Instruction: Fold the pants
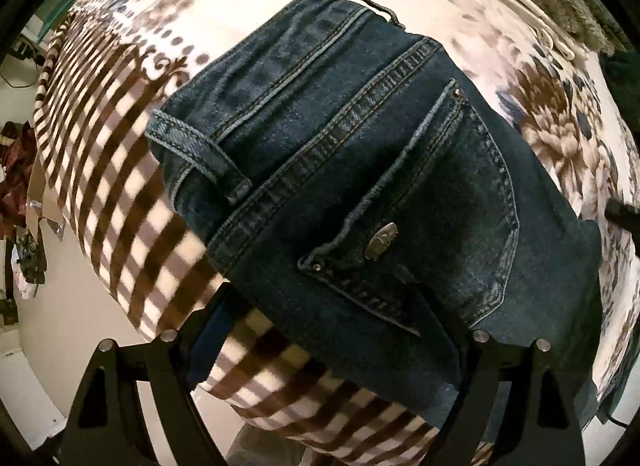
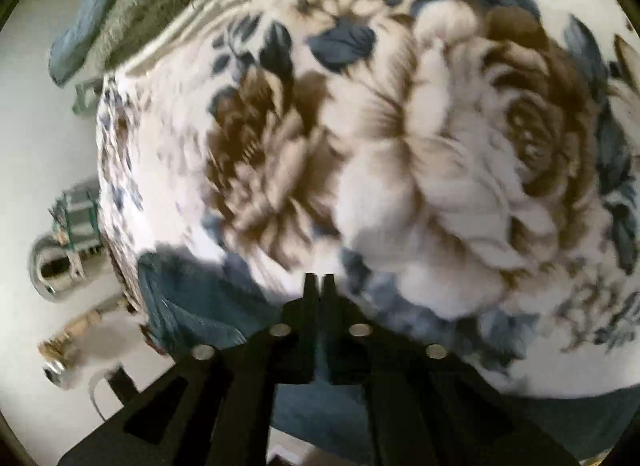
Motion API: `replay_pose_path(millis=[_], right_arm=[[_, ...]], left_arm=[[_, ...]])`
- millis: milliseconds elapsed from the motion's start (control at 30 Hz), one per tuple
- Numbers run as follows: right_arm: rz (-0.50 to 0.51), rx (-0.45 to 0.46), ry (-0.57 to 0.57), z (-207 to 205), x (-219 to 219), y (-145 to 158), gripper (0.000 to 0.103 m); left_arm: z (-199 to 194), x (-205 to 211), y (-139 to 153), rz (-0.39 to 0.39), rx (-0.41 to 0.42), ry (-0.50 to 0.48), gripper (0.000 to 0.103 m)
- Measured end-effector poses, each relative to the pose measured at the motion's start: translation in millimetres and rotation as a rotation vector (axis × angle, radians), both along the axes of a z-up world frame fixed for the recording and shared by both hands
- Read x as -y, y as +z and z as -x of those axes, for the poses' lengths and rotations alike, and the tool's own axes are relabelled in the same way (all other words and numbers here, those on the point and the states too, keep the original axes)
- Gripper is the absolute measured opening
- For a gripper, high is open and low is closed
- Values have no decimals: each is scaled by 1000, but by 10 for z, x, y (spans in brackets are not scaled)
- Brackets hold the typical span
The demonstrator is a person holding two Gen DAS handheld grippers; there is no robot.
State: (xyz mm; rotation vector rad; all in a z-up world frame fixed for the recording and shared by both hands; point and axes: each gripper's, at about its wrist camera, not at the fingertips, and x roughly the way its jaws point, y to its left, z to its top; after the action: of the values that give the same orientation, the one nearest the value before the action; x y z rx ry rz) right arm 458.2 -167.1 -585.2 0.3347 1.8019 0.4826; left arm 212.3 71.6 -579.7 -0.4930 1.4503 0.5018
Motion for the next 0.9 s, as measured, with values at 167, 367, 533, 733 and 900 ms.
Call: replay_pose_path(millis=[167, 367, 533, 733, 900], right_arm=[[87, -86, 114, 326, 125, -336, 61], [171, -25, -6, 464, 478, -392, 10], [67, -30, -176, 819, 842, 5, 47], [151, -66, -438, 1882, 1532, 312, 47], [52, -239, -708, 2619, 1905, -175, 46]], left_arm=[[-56, 63, 152, -16, 6, 7, 87], [-116, 74, 360, -53, 33, -9, 87], [-52, -122, 606, -58, 63, 24, 87], [123, -544, 571, -29, 51, 156, 87], [230, -752, 374, 65, 155, 250, 46]])
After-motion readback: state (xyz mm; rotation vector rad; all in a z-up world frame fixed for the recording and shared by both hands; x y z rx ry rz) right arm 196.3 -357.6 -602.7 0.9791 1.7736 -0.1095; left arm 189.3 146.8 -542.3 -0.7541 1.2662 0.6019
